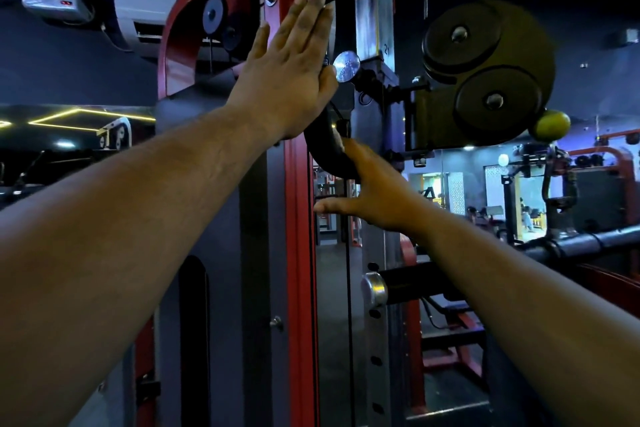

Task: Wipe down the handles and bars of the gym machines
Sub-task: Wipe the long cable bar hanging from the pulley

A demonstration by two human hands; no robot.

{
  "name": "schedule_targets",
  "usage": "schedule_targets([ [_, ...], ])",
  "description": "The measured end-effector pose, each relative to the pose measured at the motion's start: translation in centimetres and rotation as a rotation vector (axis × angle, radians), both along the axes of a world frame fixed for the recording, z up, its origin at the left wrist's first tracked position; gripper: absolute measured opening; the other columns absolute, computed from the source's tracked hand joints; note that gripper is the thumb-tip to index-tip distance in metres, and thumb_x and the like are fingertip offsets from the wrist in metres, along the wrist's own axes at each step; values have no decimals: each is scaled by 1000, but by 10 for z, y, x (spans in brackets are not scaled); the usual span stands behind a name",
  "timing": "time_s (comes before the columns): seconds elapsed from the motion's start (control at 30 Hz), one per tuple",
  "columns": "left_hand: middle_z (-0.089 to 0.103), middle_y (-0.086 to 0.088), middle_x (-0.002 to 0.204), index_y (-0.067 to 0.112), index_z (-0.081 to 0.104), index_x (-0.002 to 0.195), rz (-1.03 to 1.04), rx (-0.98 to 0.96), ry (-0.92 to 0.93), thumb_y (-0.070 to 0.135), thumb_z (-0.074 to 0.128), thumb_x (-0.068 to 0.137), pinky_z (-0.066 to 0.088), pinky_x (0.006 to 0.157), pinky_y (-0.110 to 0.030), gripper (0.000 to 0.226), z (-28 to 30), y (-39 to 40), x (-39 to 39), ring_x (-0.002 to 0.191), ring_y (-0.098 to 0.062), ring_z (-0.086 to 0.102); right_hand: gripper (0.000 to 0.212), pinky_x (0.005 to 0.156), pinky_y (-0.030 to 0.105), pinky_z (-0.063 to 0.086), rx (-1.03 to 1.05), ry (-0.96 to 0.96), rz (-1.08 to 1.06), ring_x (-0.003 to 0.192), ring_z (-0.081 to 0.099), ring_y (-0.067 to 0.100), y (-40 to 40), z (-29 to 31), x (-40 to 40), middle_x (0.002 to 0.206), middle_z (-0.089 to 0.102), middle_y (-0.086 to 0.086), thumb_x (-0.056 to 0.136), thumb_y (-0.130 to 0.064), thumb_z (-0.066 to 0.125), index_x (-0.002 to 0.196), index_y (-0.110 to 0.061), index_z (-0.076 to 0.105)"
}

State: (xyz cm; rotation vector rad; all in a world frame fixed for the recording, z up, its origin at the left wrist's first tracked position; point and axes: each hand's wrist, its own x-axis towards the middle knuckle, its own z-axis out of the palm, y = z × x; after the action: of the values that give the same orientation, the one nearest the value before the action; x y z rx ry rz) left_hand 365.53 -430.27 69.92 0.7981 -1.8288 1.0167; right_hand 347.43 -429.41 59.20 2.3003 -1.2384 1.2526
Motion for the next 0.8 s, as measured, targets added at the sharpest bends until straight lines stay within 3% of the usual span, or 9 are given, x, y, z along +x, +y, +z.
schedule_targets([
  [0.1, -16, 0, 172, 18, -9, 164, 5, -1, -3, 44, 21, 109, -1, 129, -50, 68, 0, 1, 1, 158, -15, -13, 83, 112, 41, 42, -47, 111, -238, 133, 47, 18, -9, 0, -8, 148, 46, 1, 87, -35, 78, 153, -25, 28],
  [0.2, -16, -1, 172, 19, -9, 164, 7, 6, -6, 45, 21, 108, -2, 128, -50, 68, 0, 2, 2, 158, -15, -13, 49, 92, 26, 47, -135, 1, -270, 101, 57, 13, -6, -5, 0, 121, 56, 1, 97, -10, 62, 143, -18, 43],
  [0.27, -16, -1, 172, 19, -9, 164, 9, 3, -6, 45, 20, 108, -3, 128, -50, 68, -1, 2, 2, 158, -15, -13, 45, 74, 20, 47, -140, -122, -252, 84, 56, 4, 0, -15, 5, 104, 56, -8, 101, -9, 54, 143, -24, 46],
  [0.33, -16, -1, 172, 19, -10, 164, 14, 3, -8, 45, 20, 109, -3, 128, -50, 68, 0, 1, 3, 158, -15, -14, 45, 67, 10, 43, -169, -181, -217, 78, 54, -2, 4, -26, 5, 102, 56, -14, 104, -14, 52, 147, -27, 45],
  [0.47, -16, 1, 172, 20, -9, 164, 1, 3, -3, 45, 21, 109, -2, 128, -51, 68, 0, -1, 2, 157, -14, -14, 34, 63, 7, 46, -208, -400, -73, 76, 61, -8, 6, -40, -6, 94, 63, -20, 105, -23, 54, 139, -27, 59],
  [0.53, -16, 1, 172, 20, -9, 164, -2, 2, -1, 45, 21, 108, -2, 128, -51, 68, 0, -2, 2, 157, -14, -14, 36, 66, 5, 46, -185, -388, -117, 81, 63, -7, 4, -37, -5, 94, 61, -21, 105, -24, 54, 141, -29, 55],
  [0.6, -16, 1, 172, 20, -9, 164, 2, 0, -2, 45, 21, 108, -2, 128, -52, 69, 0, -2, 2, 157, -14, -14, 34, 59, 11, 48, -151, -379, -158, 73, 62, 0, 2, -36, -1, 90, 62, -14, 106, -23, 51, 139, -29, 53],
  [0.7, -17, 1, 172, 19, -9, 164, 1, 12, -10, 45, 21, 108, -1, 128, -52, 69, 0, 0, 1, 157, -14, -15, 19, 58, 18, 50, -184, -683, -69, 66, 63, 2, 3, -43, 12, 87, 70, -5, 105, -19, 52, 115, -19, 67],
  [0.8, -17, 1, 172, 19, -9, 164, -18, 21, -7, 46, 21, 108, -1, 128, -53, 69, 0, -1, 3, 157, -14, -14, 17, 72, 22, 56, -222, -1129, 113, 82, 69, 1, 10, -47, 56, 92, 74, -3, 103, -14, 55, 105, -17, 72],
])
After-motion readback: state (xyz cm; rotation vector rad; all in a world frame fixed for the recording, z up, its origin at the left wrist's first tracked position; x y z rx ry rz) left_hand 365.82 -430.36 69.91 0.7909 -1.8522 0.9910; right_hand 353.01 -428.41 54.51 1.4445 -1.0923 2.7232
